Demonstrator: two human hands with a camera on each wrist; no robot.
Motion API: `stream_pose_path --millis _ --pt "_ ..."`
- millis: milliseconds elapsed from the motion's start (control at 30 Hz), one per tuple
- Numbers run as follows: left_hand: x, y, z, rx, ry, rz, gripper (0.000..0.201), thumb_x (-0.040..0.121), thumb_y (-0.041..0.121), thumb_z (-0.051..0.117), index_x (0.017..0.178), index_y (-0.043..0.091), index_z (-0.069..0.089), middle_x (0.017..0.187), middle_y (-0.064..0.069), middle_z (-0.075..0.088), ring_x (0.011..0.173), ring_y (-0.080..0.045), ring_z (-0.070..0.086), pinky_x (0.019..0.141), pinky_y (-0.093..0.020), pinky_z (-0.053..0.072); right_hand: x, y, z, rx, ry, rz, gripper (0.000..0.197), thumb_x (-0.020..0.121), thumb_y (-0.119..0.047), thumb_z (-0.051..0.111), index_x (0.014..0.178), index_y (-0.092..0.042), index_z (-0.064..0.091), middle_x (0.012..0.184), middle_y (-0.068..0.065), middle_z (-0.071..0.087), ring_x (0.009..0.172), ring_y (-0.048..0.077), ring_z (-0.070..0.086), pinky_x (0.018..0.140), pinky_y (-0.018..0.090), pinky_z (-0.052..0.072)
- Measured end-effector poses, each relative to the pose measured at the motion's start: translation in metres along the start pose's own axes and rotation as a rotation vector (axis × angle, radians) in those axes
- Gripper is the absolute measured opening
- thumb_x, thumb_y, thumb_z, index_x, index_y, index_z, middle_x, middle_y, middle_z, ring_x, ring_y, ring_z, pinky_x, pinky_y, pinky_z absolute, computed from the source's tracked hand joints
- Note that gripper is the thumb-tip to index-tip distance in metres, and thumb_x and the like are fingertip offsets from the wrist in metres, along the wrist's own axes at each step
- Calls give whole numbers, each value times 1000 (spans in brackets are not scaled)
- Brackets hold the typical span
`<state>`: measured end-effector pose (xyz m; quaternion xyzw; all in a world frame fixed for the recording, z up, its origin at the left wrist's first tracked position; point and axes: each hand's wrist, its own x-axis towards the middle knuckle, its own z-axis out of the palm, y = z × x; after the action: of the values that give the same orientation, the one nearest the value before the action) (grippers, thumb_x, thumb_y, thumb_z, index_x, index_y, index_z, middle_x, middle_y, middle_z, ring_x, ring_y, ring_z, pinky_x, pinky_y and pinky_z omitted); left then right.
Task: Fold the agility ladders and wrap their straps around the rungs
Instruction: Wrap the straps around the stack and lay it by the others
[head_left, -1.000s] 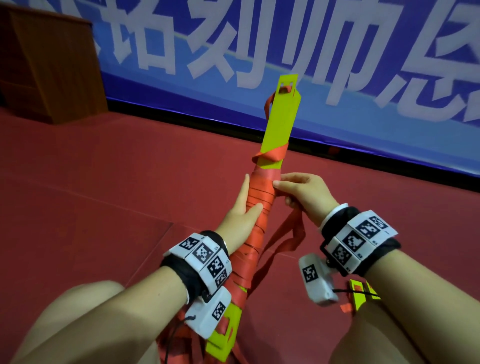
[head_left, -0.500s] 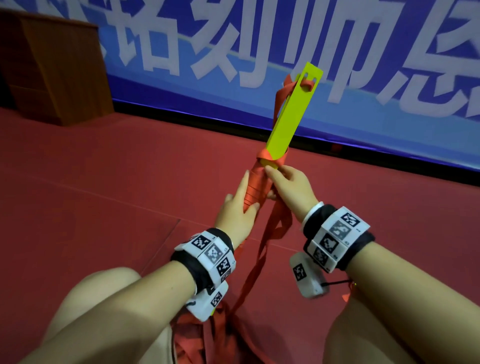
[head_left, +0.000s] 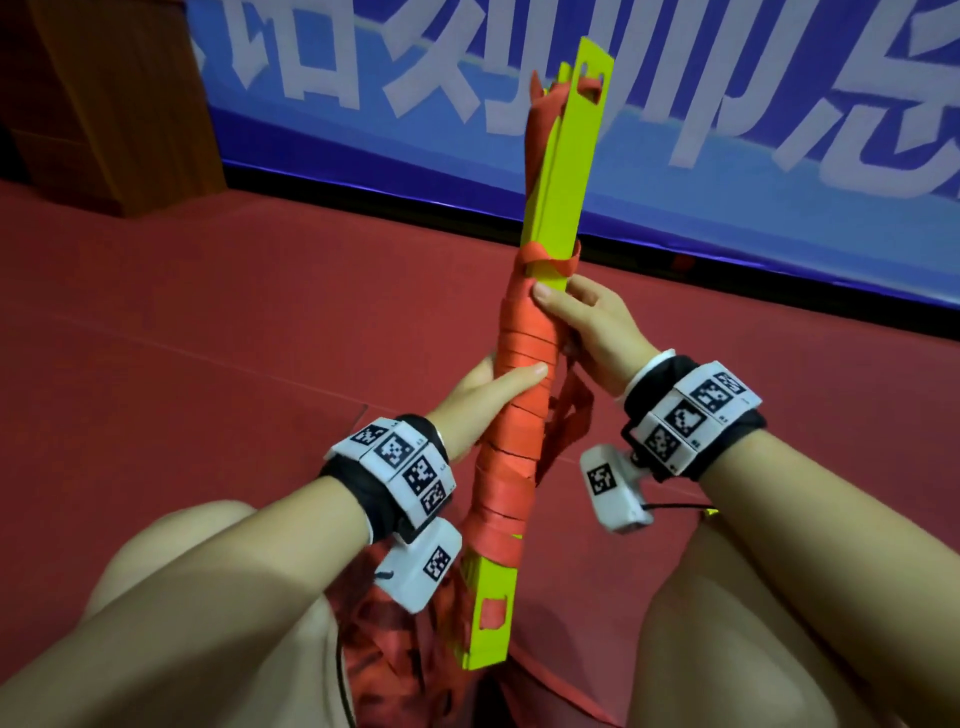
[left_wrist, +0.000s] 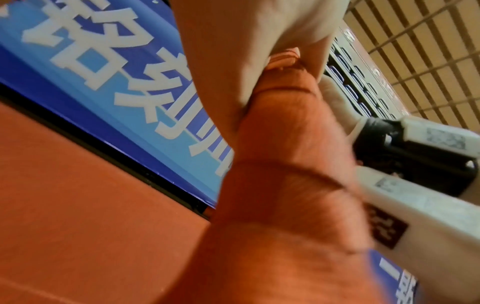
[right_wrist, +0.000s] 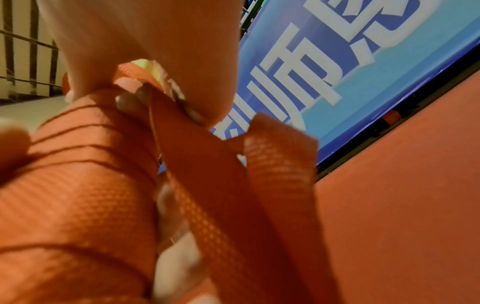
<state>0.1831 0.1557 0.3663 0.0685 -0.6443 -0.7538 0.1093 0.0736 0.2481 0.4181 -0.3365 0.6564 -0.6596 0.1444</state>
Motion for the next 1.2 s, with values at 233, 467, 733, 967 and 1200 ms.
stream_pose_path --millis 233,467,733,967,1200 --pt "10 -5 -1 52 106 91 34 83 31 70 111 36 51 83 -3 61 67 -20 62 75 -44 55 2 -15 -7 -269 -15 -41 11 91 -31 64 86 -22 67 62 -2 57 44 14 49 43 21 39" --pt "16 -4 2 186 161 179 75 97 27 57 147 55 9 116 1 62 75 -18 65 75 -43 60 5 1 -35 -298 -44 127 1 89 -15 65 89 -15 66 59 -9 65 39 8 42 39 17 35" --pt "26 -12 12 397 189 159 59 103 31 39 148 54 9 83 20 51 73 -15 59 63 -20 50 12 10 -35 -169 175 239 22 93 -5 56 72 -11 55 52 4 60 37 7 48 36 15 36" --pt "22 -14 20 539 164 105 62 104 26 35 150 49 2 104 2 50 82 -21 57 71 -28 40 9 7 -25 -39 239 247 16 92 -17 59 82 -4 58 63 10 57 43 16 57 46 24 46" --pt "15 -14 15 513 169 153 74 94 27 59 152 44 15 116 0 64 97 -21 65 89 -40 53 2 12 -12 -289 258 94 40 82 -36 73 109 -12 57 88 -1 61 67 11 59 47 20 44"
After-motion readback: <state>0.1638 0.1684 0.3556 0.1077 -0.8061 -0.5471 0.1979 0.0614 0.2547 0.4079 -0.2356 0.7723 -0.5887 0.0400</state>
